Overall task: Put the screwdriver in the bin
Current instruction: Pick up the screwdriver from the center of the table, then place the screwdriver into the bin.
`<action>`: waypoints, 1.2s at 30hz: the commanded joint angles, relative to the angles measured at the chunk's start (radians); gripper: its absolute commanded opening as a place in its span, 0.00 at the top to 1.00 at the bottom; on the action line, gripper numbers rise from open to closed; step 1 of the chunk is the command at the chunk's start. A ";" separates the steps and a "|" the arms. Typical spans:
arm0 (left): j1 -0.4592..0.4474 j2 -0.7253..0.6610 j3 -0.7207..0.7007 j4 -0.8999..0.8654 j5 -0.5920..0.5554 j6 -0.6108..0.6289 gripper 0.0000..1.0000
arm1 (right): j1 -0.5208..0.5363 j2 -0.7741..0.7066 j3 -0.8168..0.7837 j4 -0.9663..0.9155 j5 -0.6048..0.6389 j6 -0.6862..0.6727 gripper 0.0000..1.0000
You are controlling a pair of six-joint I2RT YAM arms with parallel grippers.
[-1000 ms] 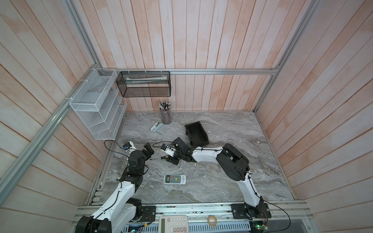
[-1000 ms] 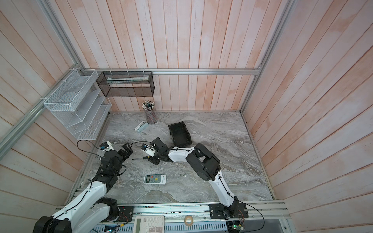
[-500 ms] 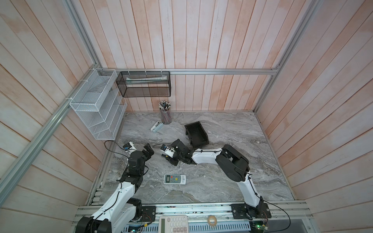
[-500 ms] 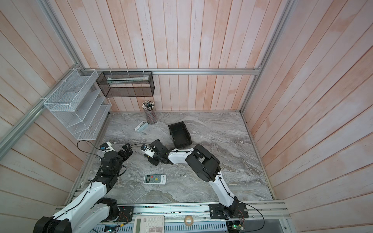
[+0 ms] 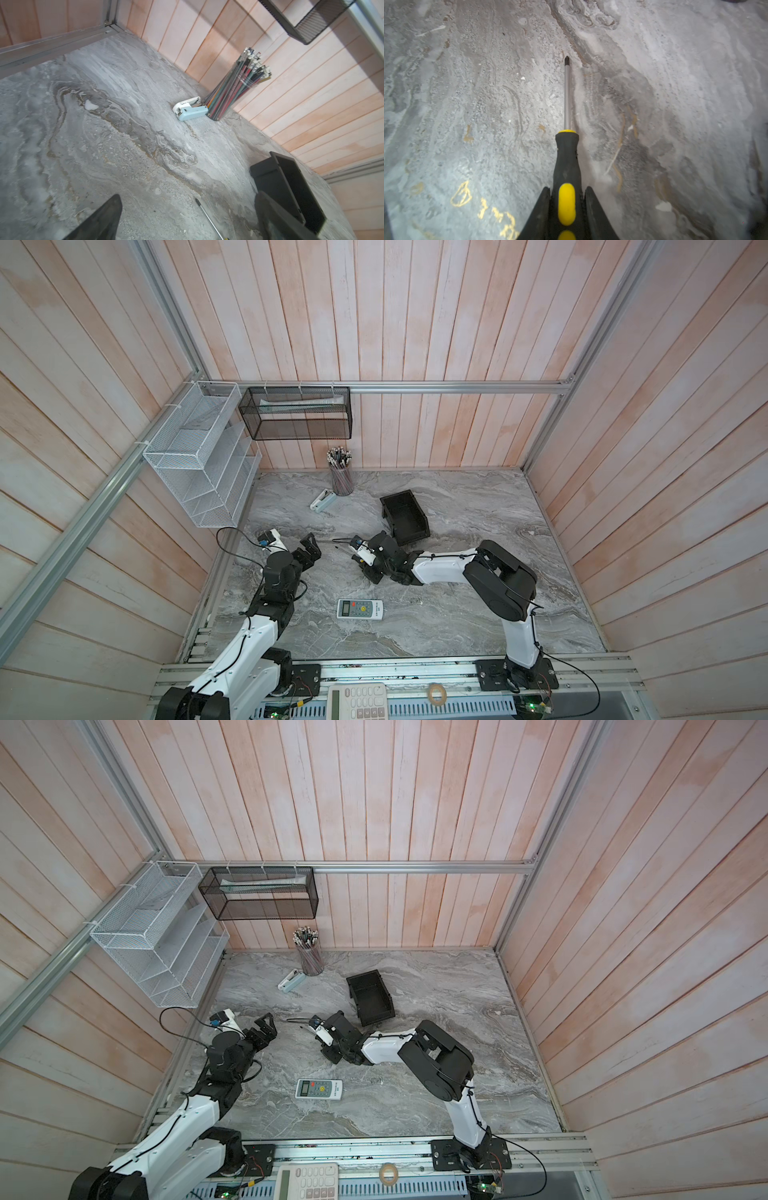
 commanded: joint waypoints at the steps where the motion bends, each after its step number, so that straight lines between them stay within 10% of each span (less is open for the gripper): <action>1: -0.007 0.008 -0.008 0.069 0.103 0.045 0.00 | -0.023 -0.084 -0.015 0.008 0.027 0.011 0.94; 15: -0.367 0.147 0.190 0.154 -0.001 0.304 0.00 | -0.233 -0.421 -0.104 -0.022 0.096 0.030 0.93; 36: -0.426 0.241 0.182 0.273 0.014 0.383 0.00 | -0.377 -0.248 0.168 -0.424 0.106 0.013 0.93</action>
